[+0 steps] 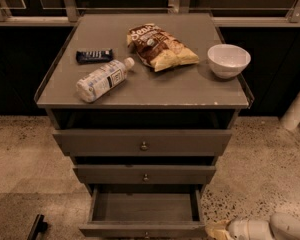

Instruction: Close bottom drawer

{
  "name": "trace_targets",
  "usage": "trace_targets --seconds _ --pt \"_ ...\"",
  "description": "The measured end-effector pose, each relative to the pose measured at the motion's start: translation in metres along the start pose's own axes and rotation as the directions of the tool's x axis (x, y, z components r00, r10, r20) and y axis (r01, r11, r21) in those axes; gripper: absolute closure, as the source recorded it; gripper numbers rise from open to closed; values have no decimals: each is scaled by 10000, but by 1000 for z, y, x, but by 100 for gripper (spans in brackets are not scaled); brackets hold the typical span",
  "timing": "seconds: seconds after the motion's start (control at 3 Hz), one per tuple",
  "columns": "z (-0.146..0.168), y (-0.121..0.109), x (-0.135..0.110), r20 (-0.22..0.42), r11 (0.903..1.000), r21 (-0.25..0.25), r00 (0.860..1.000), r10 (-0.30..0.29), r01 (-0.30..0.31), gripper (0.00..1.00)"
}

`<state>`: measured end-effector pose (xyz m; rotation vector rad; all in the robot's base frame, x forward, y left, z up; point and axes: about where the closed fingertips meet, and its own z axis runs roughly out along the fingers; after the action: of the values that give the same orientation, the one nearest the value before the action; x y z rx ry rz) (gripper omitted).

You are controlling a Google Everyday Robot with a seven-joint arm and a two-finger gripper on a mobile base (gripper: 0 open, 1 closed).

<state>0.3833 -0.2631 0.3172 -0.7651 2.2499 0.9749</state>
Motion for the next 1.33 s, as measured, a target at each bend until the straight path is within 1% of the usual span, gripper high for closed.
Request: trace_targets --seconds 0.33,0.67,1.0,1.33 --pt "40 -19 30 -108 9944 -900 9985 544 -552 100" --pt "71 -33 49 -216 9841 -1499 9954 930 -951 100" --pt "90 -41 62 -421 9776 -1732 9926 1142 -1198 100" --pt "92 -41 77 -538 9772 -1570 9893 1358 -1427 100"
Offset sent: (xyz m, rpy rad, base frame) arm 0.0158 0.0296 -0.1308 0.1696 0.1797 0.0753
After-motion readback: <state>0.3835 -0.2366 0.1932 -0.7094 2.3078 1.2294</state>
